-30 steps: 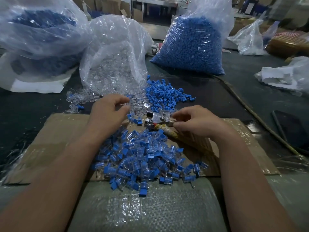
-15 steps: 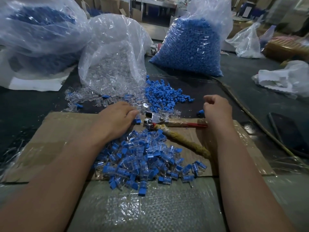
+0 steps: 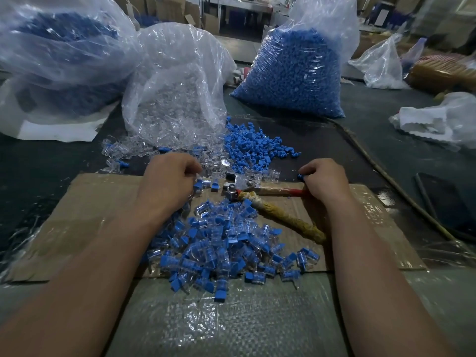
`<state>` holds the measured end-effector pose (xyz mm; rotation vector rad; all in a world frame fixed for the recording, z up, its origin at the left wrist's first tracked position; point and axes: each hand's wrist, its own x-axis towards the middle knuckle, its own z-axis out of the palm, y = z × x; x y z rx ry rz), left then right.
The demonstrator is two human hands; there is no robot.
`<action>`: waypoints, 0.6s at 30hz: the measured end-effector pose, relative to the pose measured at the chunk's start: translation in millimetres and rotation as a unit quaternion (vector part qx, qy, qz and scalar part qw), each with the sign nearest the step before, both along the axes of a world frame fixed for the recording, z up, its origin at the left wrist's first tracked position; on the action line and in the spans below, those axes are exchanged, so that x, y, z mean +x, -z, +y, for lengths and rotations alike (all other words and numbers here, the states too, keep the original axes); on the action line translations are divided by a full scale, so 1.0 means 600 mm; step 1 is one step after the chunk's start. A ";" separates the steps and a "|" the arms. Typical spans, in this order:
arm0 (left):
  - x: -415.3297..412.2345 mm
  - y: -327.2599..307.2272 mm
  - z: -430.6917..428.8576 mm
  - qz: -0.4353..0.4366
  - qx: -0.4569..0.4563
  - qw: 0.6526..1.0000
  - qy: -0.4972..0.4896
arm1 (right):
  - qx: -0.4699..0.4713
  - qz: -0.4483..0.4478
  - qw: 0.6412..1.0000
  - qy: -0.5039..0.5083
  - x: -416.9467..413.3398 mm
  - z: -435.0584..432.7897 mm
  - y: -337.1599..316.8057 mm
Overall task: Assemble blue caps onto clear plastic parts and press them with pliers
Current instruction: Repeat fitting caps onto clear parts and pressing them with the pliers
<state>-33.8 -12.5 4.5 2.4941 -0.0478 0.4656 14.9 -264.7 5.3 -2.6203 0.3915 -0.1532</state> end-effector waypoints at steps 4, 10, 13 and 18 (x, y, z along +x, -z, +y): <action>-0.006 -0.011 0.001 -0.029 -0.100 0.994 -0.020 | 0.040 -0.054 0.997 -0.029 -0.007 0.006 -0.003; -0.022 -0.026 -0.008 -0.020 -0.221 0.974 0.034 | 0.230 -0.193 0.946 -0.122 -0.052 0.060 -0.041; -0.029 -0.031 -0.015 -0.012 -0.263 0.963 0.057 | 0.270 -0.232 0.911 -0.210 -0.087 0.103 -0.048; -0.039 -0.034 -0.028 -0.025 -0.302 0.950 0.071 | 0.247 -0.291 0.878 -0.289 -0.106 0.140 -0.042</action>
